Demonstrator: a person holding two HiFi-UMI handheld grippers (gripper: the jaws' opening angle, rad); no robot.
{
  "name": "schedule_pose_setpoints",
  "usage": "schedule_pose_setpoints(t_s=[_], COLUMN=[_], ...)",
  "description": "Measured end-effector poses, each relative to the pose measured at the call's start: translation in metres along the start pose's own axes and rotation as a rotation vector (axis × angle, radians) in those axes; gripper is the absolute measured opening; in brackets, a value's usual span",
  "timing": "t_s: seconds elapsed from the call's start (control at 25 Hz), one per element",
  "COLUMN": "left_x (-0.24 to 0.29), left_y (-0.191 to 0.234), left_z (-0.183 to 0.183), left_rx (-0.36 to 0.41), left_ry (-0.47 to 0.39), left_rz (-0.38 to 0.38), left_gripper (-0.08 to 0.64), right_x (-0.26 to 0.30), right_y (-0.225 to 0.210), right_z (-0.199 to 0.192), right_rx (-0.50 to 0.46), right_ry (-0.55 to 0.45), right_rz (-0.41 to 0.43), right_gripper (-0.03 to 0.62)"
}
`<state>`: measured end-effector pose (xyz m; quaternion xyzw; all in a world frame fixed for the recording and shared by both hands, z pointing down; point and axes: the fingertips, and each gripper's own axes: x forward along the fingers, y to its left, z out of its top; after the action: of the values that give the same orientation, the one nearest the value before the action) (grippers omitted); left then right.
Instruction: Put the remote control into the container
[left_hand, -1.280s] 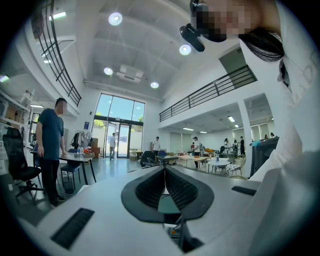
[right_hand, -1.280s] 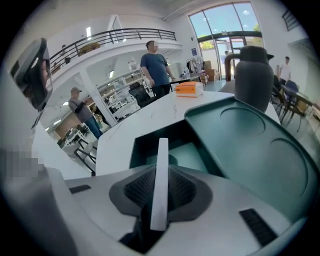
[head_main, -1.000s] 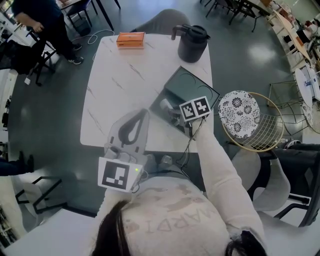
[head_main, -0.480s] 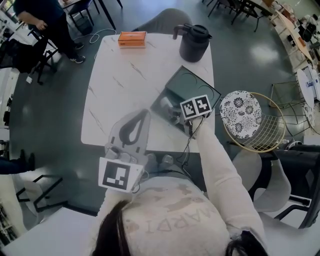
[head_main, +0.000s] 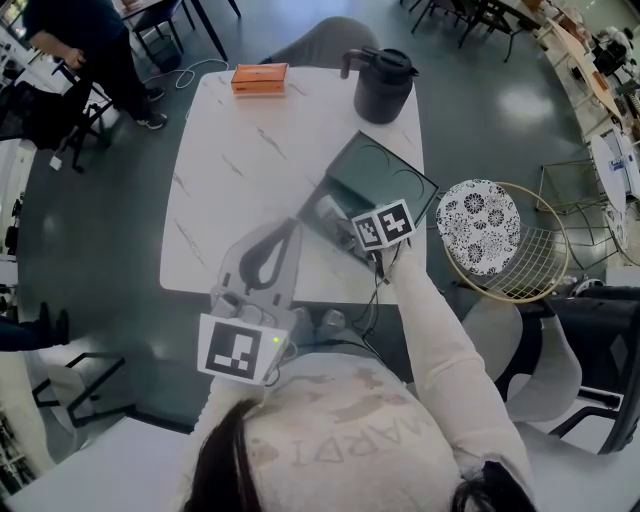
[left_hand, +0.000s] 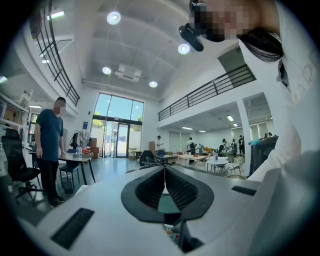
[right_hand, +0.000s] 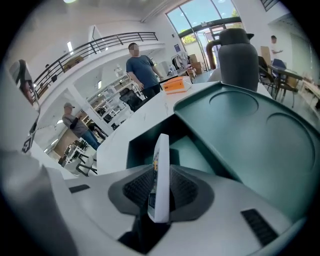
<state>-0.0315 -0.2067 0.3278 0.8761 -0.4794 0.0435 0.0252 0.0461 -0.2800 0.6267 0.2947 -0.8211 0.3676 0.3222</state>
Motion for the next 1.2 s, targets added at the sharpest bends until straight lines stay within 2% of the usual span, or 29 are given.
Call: schedule_pose_setpoints(t_s=[0.12, 0.48, 0.76, 0.88, 1.0, 1.2], left_x=[0.000, 0.000, 0.000, -0.001, -0.001, -0.001], left_y=[0.001, -0.003, -0.004, -0.003, -0.001, 0.001], left_z=[0.001, 0.001, 0.000, -0.001, -0.001, -0.001], left_rx=[0.002, 0.002, 0.004, 0.001, -0.002, -0.006], left_ry=[0.001, -0.003, -0.001, 0.003, 0.005, 0.005], left_rz=[0.001, -0.007, -0.011, -0.008, -0.004, -0.004], left_gripper=[0.012, 0.014, 0.014, 0.014, 0.014, 0.014], right_x=[-0.002, 0.002, 0.012, 0.013, 0.015, 0.017], right_y=[-0.003, -0.002, 0.001, -0.002, -0.010, -0.009], right_z=[-0.001, 0.000, 0.007, 0.006, 0.002, 0.004], right_rx=[0.009, -0.079, -0.081, -0.050, -0.010, -0.058], right_ry=[-0.008, -0.004, -0.026, -0.034, -0.016, 0.003], right_rz=[-0.007, -0.044, -0.018, -0.016, -0.067, -0.110], right_gripper=[0.097, 0.101, 0.103, 0.103, 0.095, 0.092])
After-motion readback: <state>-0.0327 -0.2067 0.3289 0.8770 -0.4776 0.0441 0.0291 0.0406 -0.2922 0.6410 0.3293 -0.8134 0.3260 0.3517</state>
